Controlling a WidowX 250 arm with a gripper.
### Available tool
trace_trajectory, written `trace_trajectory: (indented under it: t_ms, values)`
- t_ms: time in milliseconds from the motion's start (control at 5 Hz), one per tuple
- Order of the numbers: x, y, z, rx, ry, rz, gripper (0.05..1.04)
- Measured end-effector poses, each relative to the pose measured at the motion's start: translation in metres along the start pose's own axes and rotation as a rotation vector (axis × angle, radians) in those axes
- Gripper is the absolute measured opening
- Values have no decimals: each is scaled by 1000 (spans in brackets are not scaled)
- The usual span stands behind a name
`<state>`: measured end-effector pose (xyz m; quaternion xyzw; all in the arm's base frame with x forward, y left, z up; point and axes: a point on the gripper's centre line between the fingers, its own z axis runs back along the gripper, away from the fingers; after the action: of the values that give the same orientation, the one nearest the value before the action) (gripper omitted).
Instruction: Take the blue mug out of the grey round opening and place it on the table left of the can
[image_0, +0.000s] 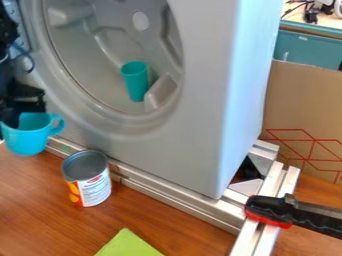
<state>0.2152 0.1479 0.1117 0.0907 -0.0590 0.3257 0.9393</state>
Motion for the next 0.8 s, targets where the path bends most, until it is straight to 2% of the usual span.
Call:
trace_trajectory:
  t_ms: [200,400,600,800]
  values:
    - [-9,15,-21,-17,90,-29,108]
    - [-7,30,-44,4,98,-23,108]
    - [1,44,-63,-17,69,-16,108]
    - [2,61,-74,-75,-12,10,108]
